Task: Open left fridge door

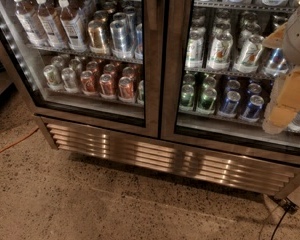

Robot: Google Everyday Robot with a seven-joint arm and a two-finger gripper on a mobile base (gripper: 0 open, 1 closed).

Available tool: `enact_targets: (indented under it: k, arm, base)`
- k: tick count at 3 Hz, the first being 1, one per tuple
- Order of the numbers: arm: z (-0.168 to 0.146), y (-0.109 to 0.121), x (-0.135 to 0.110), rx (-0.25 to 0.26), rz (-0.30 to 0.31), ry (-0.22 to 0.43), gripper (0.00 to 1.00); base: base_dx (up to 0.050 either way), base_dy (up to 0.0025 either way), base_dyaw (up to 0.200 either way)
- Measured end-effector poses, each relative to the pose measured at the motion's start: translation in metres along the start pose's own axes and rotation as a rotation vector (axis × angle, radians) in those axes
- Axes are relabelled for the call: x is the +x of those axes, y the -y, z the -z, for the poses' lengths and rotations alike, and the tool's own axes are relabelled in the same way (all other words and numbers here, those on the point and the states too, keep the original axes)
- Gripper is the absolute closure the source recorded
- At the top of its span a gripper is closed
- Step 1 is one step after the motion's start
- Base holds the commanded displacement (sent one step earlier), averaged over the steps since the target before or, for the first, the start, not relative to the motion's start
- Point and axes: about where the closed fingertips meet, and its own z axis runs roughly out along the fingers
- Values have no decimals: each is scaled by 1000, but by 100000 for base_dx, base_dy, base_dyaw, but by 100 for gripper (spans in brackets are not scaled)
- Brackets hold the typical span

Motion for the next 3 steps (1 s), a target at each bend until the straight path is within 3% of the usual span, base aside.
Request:
enact_targets:
  k: [1,2,3]
  arm:
    - [0,0,0,0,0,0,0]
    - [0,0,0,0,0,0,0]
    - [0,0,0,0,0,0,0]
  base:
    - [5001,0,10]
    - [0,1,-10008]
    - [0,0,0]
